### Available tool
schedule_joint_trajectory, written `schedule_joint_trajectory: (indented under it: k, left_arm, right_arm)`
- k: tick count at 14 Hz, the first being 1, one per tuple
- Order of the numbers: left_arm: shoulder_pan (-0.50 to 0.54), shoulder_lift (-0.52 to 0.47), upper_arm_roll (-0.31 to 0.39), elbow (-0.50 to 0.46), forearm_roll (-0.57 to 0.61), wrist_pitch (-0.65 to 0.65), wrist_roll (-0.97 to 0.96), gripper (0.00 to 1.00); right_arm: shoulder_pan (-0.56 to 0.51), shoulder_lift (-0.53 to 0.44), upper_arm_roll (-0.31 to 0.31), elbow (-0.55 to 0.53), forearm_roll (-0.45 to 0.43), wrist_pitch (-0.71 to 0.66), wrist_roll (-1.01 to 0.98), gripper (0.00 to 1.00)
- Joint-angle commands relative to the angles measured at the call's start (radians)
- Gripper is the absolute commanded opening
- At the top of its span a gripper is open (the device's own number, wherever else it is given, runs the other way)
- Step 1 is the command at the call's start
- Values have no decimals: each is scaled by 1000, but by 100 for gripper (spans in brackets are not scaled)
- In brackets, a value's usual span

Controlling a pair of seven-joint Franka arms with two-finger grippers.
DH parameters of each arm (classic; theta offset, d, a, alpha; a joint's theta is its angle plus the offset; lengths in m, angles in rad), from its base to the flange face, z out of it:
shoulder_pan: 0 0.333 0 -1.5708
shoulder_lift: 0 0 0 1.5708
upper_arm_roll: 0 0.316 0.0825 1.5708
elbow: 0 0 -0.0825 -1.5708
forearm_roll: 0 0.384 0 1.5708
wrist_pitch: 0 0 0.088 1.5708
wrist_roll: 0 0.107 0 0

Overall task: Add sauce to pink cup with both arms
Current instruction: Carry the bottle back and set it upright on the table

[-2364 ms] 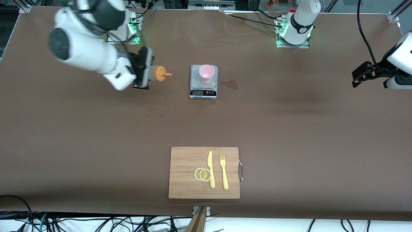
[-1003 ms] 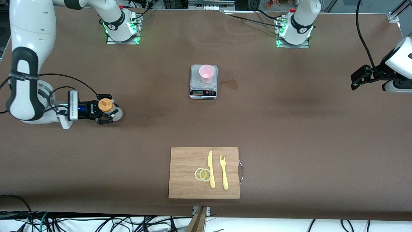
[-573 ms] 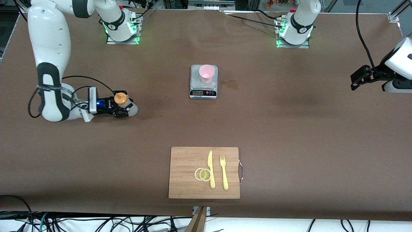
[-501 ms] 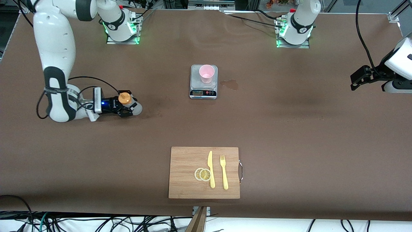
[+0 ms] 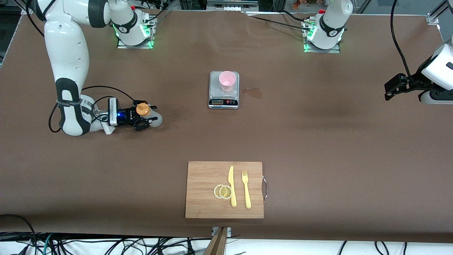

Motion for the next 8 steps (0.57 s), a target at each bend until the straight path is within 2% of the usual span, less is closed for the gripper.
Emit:
schedule_joint_trajectory:
  k: [1,3,8]
  left_arm:
    - [3,-6,2,-10,-13,15,28,100]
    - [5,-3,4,-16,-11,14,28,100]
    - [23,7,11,-16,-11,23,37,100]
  right_arm:
    - [-12,-3,-6,-5,2,-14,-49,100]
    - [-12,-6,-43,-2,-20,-21,-46,100]
    - [-41,-72,-183,72,-230,-19,-31,100]
